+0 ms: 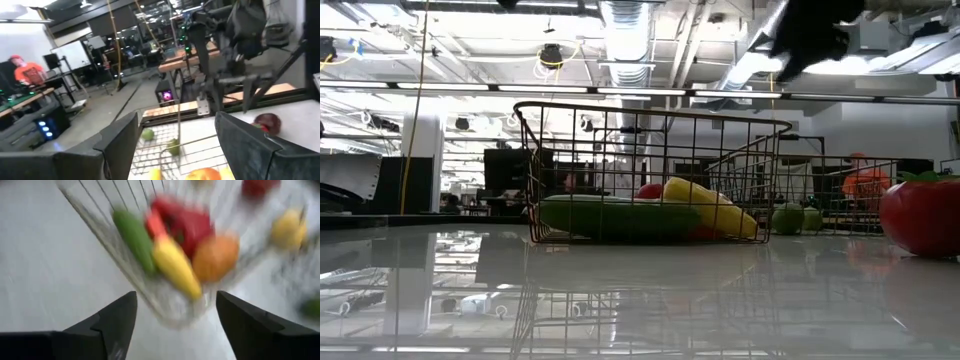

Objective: Sort produce into baskets
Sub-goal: Put the red tomato into the right wire basket

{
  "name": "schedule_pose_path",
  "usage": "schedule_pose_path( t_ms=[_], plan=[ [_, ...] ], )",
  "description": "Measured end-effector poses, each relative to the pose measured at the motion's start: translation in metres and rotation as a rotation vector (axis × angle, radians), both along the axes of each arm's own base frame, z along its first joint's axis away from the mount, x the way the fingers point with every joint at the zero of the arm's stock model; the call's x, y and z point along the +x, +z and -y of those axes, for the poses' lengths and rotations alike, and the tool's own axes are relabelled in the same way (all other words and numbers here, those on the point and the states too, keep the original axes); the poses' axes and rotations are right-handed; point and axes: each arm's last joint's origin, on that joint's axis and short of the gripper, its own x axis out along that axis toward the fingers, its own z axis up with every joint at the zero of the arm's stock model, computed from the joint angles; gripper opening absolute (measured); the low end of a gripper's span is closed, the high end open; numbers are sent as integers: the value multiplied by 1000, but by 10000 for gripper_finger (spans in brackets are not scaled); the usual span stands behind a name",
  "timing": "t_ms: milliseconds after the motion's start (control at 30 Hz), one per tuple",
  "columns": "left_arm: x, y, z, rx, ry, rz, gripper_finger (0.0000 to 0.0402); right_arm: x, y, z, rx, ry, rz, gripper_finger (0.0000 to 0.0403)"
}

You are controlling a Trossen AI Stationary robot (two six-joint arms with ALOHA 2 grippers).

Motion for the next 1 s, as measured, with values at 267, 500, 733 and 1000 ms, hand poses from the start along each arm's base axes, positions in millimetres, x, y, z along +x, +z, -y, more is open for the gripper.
schedule_pose_path(
  t_ms=[267, 500, 733, 1000],
  plan=[
    [-1, -1, 0, 3, -4, -16, 252, 8, -39, -7, 147, -96, -408, 372],
    [-2, -4, -1, 22, 33, -48, 252, 20, -73, -17, 252, -119, -633, 394],
    [-2, -6, -1, 19, 39, -75, 252, 23, -100, -32, 244, -94, -803, 395],
    [-2, -8, -1, 23, 39, -91, 252, 25, -120, -38, 232, -48, -879, 383]
  ],
)
